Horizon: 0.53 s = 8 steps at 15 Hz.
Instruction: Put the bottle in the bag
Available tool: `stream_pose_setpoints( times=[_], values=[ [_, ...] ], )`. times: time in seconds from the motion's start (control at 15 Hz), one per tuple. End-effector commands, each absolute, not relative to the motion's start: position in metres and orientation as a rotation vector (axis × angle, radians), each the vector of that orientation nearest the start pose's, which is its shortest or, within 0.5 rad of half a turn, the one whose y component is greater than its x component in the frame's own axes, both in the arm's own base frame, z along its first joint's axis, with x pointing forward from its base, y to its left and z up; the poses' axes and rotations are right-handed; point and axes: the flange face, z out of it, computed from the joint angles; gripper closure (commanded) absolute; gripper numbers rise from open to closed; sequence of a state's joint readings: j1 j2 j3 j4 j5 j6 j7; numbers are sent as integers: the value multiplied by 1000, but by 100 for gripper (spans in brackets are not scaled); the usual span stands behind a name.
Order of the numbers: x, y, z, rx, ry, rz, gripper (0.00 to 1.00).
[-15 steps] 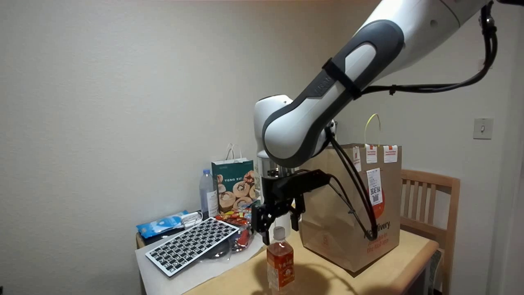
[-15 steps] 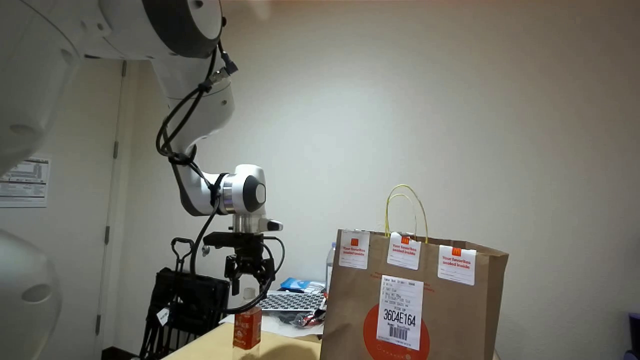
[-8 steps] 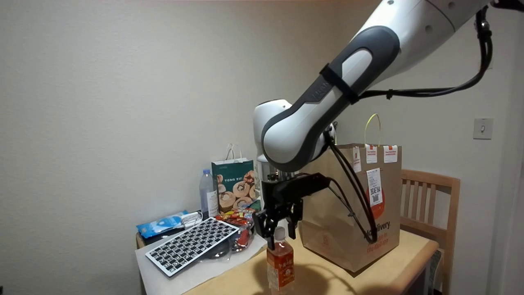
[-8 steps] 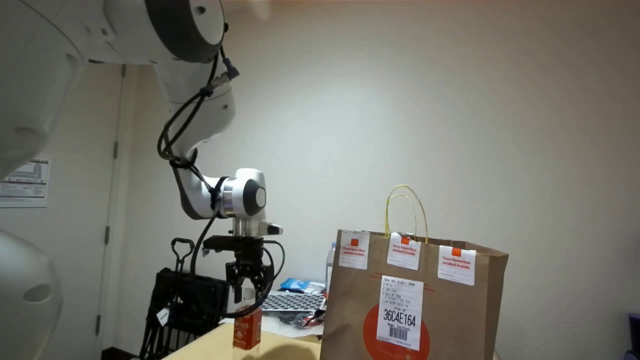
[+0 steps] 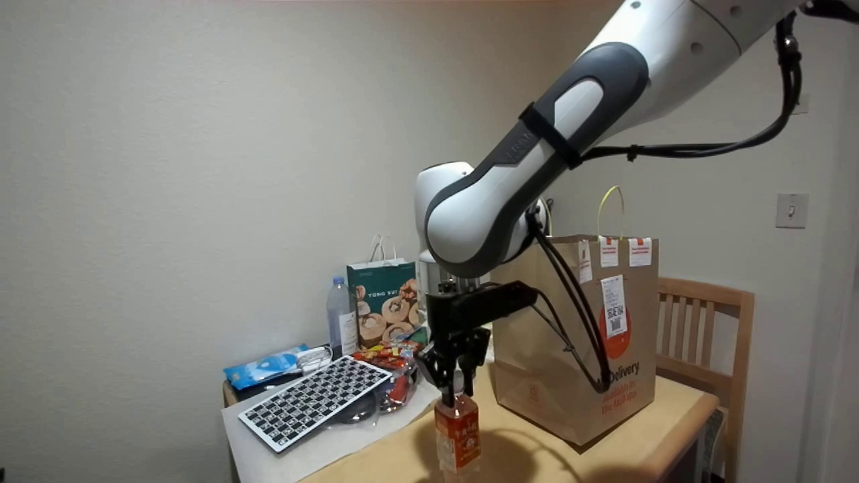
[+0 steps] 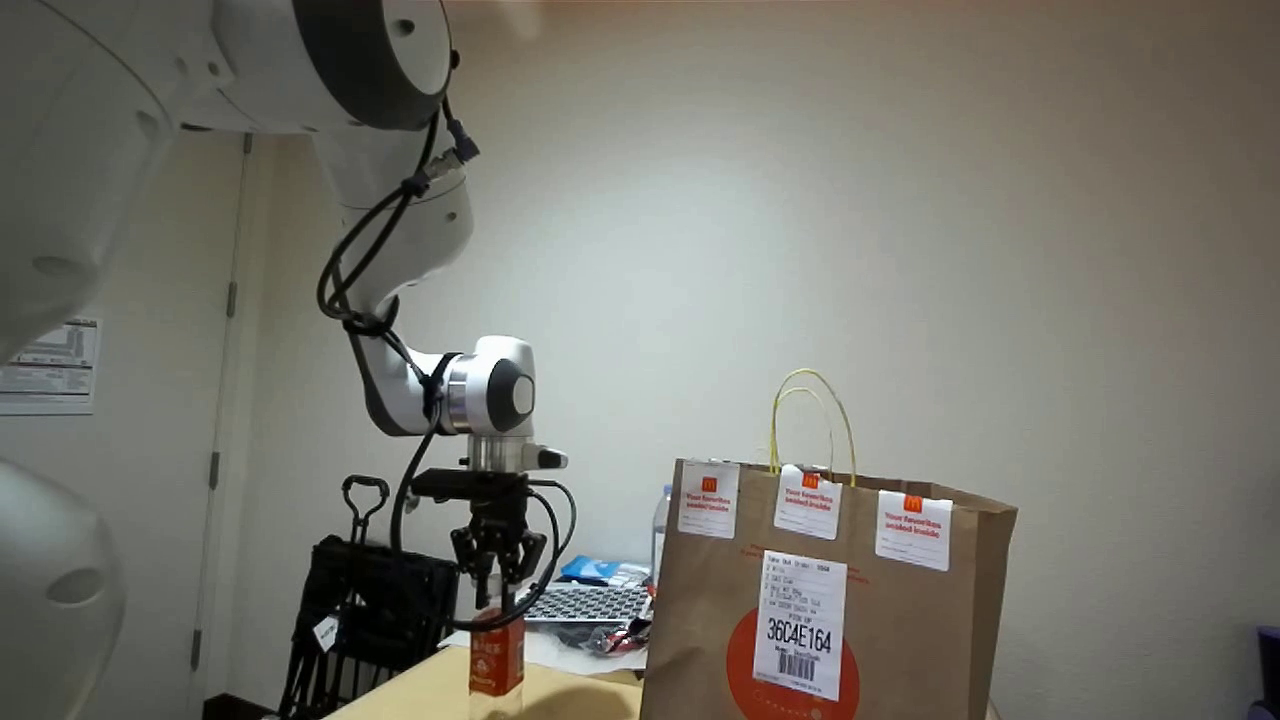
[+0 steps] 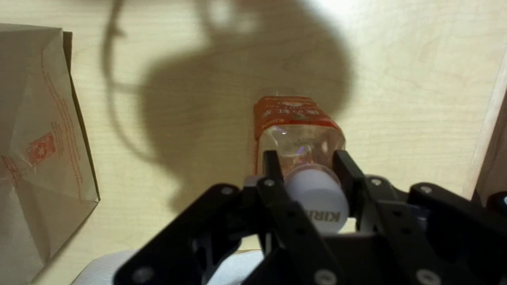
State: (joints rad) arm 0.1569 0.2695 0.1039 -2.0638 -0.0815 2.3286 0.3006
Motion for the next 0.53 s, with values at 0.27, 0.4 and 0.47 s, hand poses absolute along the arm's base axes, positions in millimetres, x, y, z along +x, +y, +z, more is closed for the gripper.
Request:
stream_pose_setpoints(
  times=[0.27, 0.4, 0.47],
  values=[
    [568, 148, 313, -3156, -62, -14, 86],
    [565, 146, 325, -3154, -28, -9, 86],
    [562, 145, 335, -3151, -2, -13, 86]
  ],
)
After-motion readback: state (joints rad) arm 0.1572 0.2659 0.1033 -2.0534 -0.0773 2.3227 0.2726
